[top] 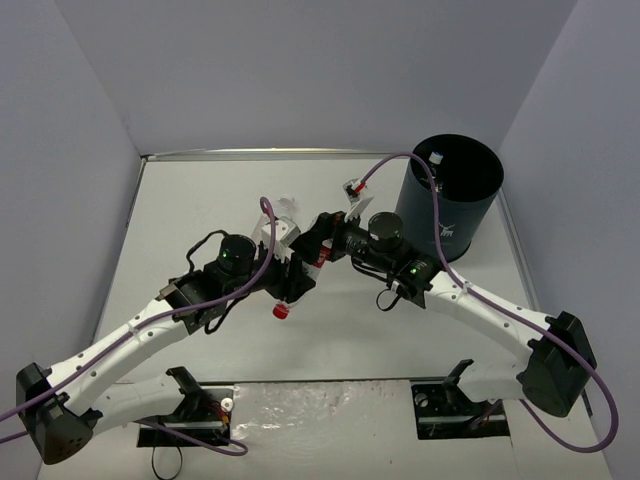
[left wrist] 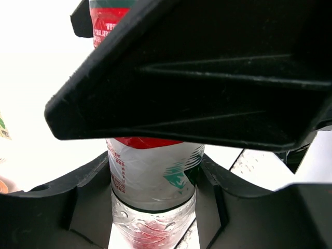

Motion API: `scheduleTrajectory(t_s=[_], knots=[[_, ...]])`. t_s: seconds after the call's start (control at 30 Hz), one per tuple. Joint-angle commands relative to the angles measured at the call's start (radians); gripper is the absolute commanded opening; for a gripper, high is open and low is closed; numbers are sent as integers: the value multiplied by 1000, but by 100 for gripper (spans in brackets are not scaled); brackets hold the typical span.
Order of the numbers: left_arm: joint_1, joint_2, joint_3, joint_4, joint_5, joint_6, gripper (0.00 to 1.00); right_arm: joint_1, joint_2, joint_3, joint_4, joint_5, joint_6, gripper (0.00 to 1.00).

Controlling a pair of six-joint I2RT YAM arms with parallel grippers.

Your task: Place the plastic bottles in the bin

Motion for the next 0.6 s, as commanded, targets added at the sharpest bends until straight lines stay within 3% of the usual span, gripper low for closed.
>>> scheduleTrajectory(t_s=[0.0,0.07,0.1,0.17,0.27,0.33,0.4,0.57], knots=[[-9,-36,25,84,72,-16,31,-2,-18,44,120,75,4,73],[-9,-37,18,87,66,-19,36,-2,-25,40,134,77,-1,58],[-9,-37,17,89,61,-19,39,-2,-28,37,134,79,-1,45],[-9,-39,20,85,47,-15,50,-2,-34,41,128,90,-14,33],[-9,-41,25,82,36,-8,83,-2,-41,63,81,119,-46,26],[-9,-41,30,78,29,-9,94,-2,-50,74,47,143,-60,18],[-7,-39,45,61,-6,-14,97,-3,-67,79,24,188,-80,5],[-7,-24,96,-22,-87,-10,97,-12,-105,86,-28,259,-124,2]])
